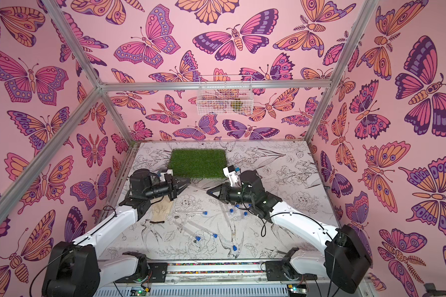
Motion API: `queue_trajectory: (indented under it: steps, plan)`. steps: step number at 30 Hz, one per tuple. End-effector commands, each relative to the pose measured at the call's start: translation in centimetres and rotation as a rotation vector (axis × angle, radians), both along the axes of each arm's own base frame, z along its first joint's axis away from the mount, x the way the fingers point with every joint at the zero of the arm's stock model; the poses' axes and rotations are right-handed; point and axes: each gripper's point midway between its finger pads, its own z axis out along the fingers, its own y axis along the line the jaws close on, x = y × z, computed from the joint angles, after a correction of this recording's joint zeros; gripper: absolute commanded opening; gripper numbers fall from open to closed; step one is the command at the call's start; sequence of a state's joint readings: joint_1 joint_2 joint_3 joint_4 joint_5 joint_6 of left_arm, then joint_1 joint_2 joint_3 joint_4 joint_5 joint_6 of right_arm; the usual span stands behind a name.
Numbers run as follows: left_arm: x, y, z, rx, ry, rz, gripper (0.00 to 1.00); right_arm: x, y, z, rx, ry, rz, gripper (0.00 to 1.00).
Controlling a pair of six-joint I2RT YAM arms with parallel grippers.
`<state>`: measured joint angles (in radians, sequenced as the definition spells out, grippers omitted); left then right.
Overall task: Remove stoppers from test tubes
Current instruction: Open the stopper on the test tube, then place the test tube at the center of the board, then place the stopper at the center of the board.
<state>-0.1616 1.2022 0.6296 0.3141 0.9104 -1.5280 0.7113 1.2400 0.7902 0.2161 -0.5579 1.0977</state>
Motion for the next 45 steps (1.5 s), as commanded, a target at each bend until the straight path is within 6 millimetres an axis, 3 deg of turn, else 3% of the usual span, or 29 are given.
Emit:
queue_trajectory:
  steps: [1,18,23,30,39,45]
  plan:
    - [1.8,2.9,-1.5,0.051,0.006,0.143,0.00,-0.3,-1.4,0.4,-0.013,-0.019,-0.022,0.15]
    - [1.8,3.7,-2.0,0.081,0.009,0.159,0.00,-1.2,-2.5,-0.2,-0.053,-0.014,-0.020,0.15]
    - [0.3,3.5,-3.7,0.186,0.075,0.065,0.00,-1.3,-3.5,-0.7,-0.133,-0.020,-0.026,0.16]
    - [-3.1,2.2,-8.6,0.379,0.194,-0.196,0.00,-3.0,-5.8,-5.0,-0.490,0.053,0.091,0.16]
    - [-4.6,-5.7,-12.8,0.515,0.211,-0.516,0.00,-5.6,-6.0,-10.9,-0.733,0.187,0.225,0.16]
    - [-4.8,-6.8,-15.8,0.548,0.260,-0.591,0.00,-7.8,-5.9,-14.0,-0.861,0.239,0.317,0.17]
